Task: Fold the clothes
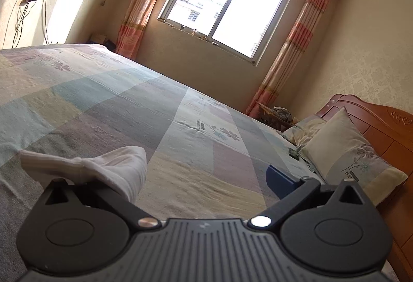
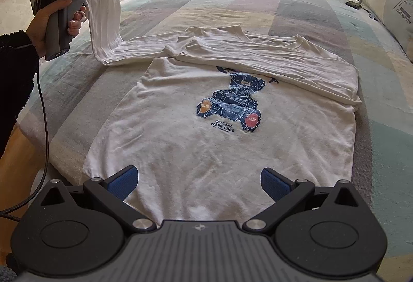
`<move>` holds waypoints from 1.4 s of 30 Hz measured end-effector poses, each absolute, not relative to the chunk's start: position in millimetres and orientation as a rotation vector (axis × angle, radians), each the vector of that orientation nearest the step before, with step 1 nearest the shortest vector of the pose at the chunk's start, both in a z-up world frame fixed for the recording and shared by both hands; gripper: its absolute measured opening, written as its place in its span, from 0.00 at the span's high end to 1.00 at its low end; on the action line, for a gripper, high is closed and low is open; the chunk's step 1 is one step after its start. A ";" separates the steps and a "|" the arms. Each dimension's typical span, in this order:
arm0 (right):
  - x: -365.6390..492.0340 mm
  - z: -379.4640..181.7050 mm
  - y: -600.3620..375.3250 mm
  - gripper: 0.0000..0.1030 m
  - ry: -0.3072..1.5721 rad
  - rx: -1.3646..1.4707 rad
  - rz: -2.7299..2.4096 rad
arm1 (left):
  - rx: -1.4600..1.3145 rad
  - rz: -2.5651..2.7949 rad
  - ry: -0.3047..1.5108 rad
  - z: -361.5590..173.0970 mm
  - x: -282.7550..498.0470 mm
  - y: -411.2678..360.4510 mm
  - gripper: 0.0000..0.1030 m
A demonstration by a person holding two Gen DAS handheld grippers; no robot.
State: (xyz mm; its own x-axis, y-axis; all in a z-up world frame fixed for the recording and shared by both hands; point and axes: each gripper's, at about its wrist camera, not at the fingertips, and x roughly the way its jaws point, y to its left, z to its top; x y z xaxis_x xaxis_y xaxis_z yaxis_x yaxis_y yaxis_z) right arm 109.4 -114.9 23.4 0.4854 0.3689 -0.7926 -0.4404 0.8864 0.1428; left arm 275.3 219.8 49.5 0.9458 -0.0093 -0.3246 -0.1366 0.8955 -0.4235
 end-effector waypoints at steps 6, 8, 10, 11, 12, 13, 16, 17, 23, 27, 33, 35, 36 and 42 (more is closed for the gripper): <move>101.1 24.6 -129.3 0.00 0.929 -0.055 0.498 | -0.454 0.036 0.351 59.0 286.1 194.0 0.01; 97.1 22.8 -134.0 0.00 0.932 -0.046 0.501 | -0.461 0.020 0.360 61.9 290.5 186.3 0.01; 92.7 21.6 -137.6 0.00 0.936 -0.040 0.506 | -0.472 0.006 0.372 63.7 294.6 180.2 0.01; 90.7 21.7 -138.7 0.00 0.938 -0.041 0.510 | -0.475 0.002 0.378 64.6 296.3 177.8 0.01; 88.6 21.7 -139.7 0.00 0.939 -0.042 0.513 | -0.476 -0.002 0.384 65.7 298.3 174.8 0.01; 86.3 21.9 -140.7 0.00 0.940 -0.046 0.516 | -0.474 -0.006 0.389 66.9 300.2 171.9 0.01; 81.5 22.8 -145.2 0.00 0.937 -0.051 0.511 | -0.467 -0.022 0.403 72.4 304.7 163.7 0.01; 80.8 22.9 -147.3 0.00 0.936 -0.048 0.509 | -0.462 -0.028 0.407 74.9 306.5 160.5 0.01; 82.2 19.6 -156.1 0.00 0.937 -0.019 0.504 | -0.448 -0.059 0.420 90.3 316.6 144.4 0.01; 82.6 18.2 -157.5 0.00 0.937 -0.010 0.519 | -0.436 -0.068 0.419 99.7 322.9 132.0 0.01; 83.3 15.8 -161.2 0.00 0.944 -0.011 0.525 | -0.430 -0.099 0.430 106.1 334.5 107.8 0.01; 83.7 14.4 -162.9 0.00 0.948 -0.009 0.524 | -0.427 -0.105 0.438 106.7 338.8 99.0 0.01; 83.6 13.8 -164.3 0.00 0.949 -0.006 0.522 | -0.427 -0.114 0.445 106.9 341.6 93.6 0.01; 80.0 11.9 -176.4 0.00 0.945 0.019 0.503 | -0.400 -0.148 0.465 112.5 353.3 60.1 0.01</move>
State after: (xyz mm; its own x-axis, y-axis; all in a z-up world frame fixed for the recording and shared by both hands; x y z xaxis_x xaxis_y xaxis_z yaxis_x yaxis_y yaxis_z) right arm 80.0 -176.4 11.9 0.4794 0.4204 -0.7704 -0.4040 0.8850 0.2316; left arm 353.3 60.1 112.5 0.8849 -0.2278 -0.4063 0.0480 0.9122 -0.4070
